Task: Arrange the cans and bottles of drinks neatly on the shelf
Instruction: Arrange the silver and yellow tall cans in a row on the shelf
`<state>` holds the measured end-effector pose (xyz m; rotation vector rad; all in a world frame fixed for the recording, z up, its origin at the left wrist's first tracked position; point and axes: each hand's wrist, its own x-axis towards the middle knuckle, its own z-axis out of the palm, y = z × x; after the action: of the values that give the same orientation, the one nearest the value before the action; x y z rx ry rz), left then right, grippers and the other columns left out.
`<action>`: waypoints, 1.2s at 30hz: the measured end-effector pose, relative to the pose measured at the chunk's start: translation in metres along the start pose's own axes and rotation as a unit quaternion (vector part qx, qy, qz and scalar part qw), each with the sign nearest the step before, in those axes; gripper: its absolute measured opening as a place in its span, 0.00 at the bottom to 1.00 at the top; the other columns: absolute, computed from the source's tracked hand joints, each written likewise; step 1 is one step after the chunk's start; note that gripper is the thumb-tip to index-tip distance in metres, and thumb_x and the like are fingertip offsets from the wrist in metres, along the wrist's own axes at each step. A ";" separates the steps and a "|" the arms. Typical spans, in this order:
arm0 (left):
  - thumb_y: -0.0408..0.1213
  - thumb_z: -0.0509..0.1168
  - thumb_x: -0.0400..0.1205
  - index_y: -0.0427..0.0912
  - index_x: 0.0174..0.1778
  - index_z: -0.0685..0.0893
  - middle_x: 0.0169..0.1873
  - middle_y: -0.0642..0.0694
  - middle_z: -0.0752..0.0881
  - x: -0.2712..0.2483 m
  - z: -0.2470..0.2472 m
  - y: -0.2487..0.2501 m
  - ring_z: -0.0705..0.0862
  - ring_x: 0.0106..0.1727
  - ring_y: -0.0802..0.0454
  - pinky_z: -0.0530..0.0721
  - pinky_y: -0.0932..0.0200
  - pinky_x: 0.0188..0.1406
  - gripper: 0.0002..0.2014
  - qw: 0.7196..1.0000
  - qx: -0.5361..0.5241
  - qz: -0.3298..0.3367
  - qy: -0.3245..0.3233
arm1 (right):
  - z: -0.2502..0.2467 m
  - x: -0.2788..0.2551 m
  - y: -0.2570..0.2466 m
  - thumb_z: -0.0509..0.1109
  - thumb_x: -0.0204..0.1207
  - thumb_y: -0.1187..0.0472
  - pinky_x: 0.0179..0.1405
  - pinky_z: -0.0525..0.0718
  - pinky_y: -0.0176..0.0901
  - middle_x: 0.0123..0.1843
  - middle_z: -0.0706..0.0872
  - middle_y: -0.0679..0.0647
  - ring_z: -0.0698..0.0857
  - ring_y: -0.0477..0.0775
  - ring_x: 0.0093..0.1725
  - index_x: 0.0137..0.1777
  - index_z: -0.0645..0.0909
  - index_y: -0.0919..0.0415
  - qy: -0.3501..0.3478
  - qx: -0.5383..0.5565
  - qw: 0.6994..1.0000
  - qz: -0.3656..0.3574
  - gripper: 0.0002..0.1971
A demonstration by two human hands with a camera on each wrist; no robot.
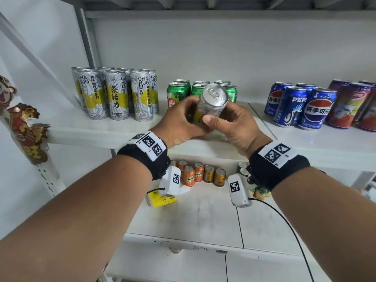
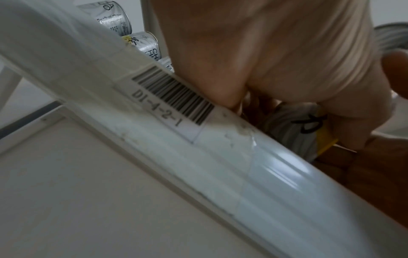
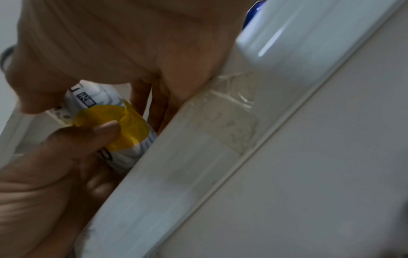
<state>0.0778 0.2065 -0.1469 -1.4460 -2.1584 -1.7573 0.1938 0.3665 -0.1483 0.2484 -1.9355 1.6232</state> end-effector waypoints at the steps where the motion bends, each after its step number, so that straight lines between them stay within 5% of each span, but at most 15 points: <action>1: 0.47 0.89 0.66 0.56 0.66 0.85 0.58 0.58 0.93 -0.002 0.000 0.004 0.92 0.60 0.60 0.91 0.60 0.60 0.33 1.000 0.000 -0.013 0.005 | 0.001 0.000 -0.001 0.87 0.71 0.54 0.69 0.89 0.59 0.61 0.94 0.58 0.91 0.61 0.64 0.65 0.89 0.62 0.009 0.000 1.000 0.000 0.24; 5: 0.37 0.88 0.71 0.48 0.63 0.88 0.55 0.52 0.95 -0.009 0.001 0.018 0.94 0.55 0.55 0.93 0.56 0.52 0.25 0.999 -0.017 -0.042 0.030 | 0.005 0.002 -0.012 0.83 0.77 0.58 0.60 0.92 0.55 0.56 0.95 0.57 0.93 0.56 0.56 0.61 0.90 0.61 0.025 0.007 0.999 0.029 0.15; 8: 0.34 0.87 0.73 0.43 0.62 0.90 0.53 0.48 0.96 -0.017 -0.004 0.030 0.95 0.54 0.49 0.95 0.47 0.57 0.23 0.998 -0.001 -0.055 0.037 | 0.007 0.007 -0.027 0.84 0.76 0.60 0.52 0.91 0.46 0.55 0.96 0.55 0.94 0.52 0.53 0.63 0.88 0.64 0.020 0.003 0.999 0.025 0.18; 13: 0.36 0.86 0.75 0.38 0.62 0.90 0.56 0.43 0.95 -0.038 -0.023 0.053 0.95 0.58 0.41 0.93 0.38 0.64 0.21 0.996 0.032 -0.076 0.037 | 0.021 0.015 -0.055 0.87 0.72 0.56 0.57 0.93 0.57 0.55 0.95 0.57 0.95 0.60 0.56 0.62 0.87 0.61 -0.008 -0.002 1.000 0.010 0.21; 17: 0.38 0.86 0.76 0.39 0.60 0.90 0.56 0.39 0.95 -0.056 -0.046 0.069 0.94 0.59 0.37 0.92 0.34 0.65 0.19 0.994 0.061 -0.083 0.046 | 0.043 0.024 -0.069 0.87 0.71 0.55 0.47 0.94 0.58 0.51 0.95 0.59 0.95 0.58 0.47 0.59 0.87 0.61 -0.033 -0.005 0.999 0.003 0.20; 22: 0.36 0.88 0.74 0.41 0.67 0.87 0.58 0.46 0.95 -0.084 -0.084 0.082 0.94 0.61 0.48 0.92 0.49 0.66 0.27 0.989 0.085 -0.109 0.055 | 0.084 0.035 -0.084 0.87 0.73 0.59 0.50 0.93 0.59 0.53 0.94 0.62 0.94 0.57 0.45 0.60 0.84 0.64 -0.071 -0.022 0.997 -0.014 0.21; 28: 0.26 0.84 0.76 0.36 0.73 0.82 0.53 0.50 0.95 -0.104 -0.136 0.093 0.95 0.56 0.55 0.91 0.62 0.54 0.30 0.989 0.085 -0.080 0.092 | 0.138 0.045 -0.098 0.86 0.72 0.66 0.43 0.89 0.43 0.47 0.92 0.58 0.90 0.49 0.41 0.57 0.87 0.67 -0.124 -0.044 0.991 -0.035 0.17; 33: 0.24 0.86 0.72 0.37 0.75 0.79 0.61 0.43 0.91 -0.103 -0.191 0.090 0.92 0.56 0.58 0.93 0.57 0.57 0.36 0.983 0.127 -0.051 0.124 | 0.187 0.063 -0.104 0.85 0.73 0.64 0.53 0.91 0.62 0.53 0.92 0.69 0.89 0.57 0.42 0.56 0.89 0.67 -0.132 -0.087 0.986 -0.055 0.15; 36: 0.26 0.88 0.70 0.40 0.75 0.80 0.64 0.43 0.90 -0.096 -0.222 0.083 0.92 0.58 0.57 0.93 0.55 0.60 0.38 0.978 0.157 -0.038 0.129 | 0.212 0.084 -0.105 0.85 0.73 0.61 0.55 0.92 0.62 0.51 0.93 0.64 0.93 0.64 0.49 0.56 0.89 0.63 -0.132 -0.130 0.981 -0.063 0.15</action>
<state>0.0718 -0.0300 -0.0504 -1.0171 -2.2462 -1.4416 0.1109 0.1602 -0.0319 0.4914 -2.2557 1.2905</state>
